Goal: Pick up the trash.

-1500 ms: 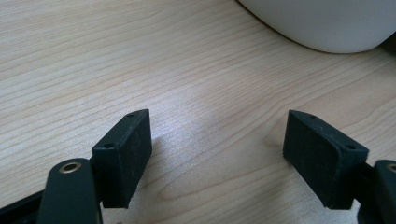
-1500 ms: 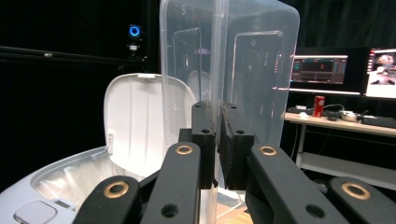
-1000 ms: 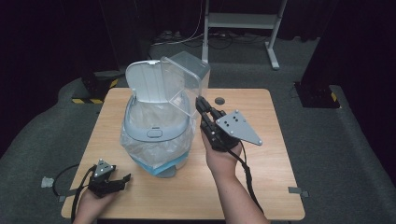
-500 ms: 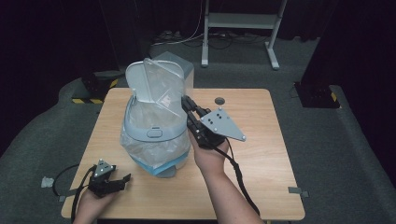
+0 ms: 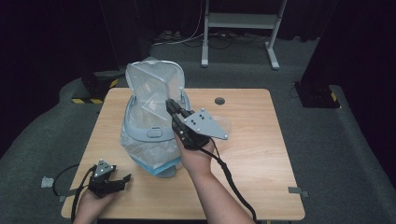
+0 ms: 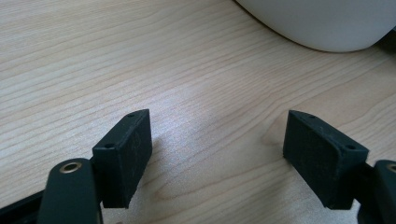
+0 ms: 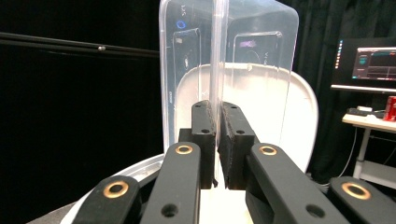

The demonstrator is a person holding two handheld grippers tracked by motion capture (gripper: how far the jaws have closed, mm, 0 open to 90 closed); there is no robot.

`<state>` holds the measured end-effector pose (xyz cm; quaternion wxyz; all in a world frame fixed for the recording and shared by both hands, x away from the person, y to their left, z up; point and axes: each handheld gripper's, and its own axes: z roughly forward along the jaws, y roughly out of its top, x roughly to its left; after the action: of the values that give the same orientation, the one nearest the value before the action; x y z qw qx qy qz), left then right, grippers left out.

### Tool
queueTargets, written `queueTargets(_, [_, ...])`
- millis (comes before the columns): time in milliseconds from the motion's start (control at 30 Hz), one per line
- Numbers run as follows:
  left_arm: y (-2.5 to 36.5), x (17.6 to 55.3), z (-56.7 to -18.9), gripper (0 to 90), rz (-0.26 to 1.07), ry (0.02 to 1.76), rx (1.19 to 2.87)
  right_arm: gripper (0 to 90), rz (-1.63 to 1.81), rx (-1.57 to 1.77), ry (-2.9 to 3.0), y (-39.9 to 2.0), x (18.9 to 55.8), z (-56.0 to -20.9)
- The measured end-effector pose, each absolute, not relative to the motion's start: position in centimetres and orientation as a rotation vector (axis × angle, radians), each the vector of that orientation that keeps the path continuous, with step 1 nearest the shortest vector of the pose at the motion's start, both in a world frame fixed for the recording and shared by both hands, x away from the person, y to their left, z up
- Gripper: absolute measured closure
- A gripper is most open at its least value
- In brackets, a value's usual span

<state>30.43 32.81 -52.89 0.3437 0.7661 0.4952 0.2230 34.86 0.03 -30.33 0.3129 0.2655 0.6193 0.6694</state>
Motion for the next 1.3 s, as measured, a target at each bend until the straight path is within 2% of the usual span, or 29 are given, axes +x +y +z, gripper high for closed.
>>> queueTargets(700, [32.8,30.4,-52.9,23.8,0.579,1.282,1.987,84.8,1.781,0.716,1.705,2.0,34.3,-32.2])
queueTargets(767, [32.8,30.4,-52.9,23.8,0.579,1.282,1.988,80.8,1.775,0.72,1.708,1.8,34.3,-32.3])
queueTargets(833, [32.8,30.4,-52.9,23.8,0.579,1.282,1.988,70.2,1.789,0.736,1.712,1.6,34.4,-32.3])
queueTargets(1300, [32.8,30.4,-52.9,23.8,0.575,1.282,1.992,68.4,1.736,0.849,1.666,-2.9,34.3,-32.9])
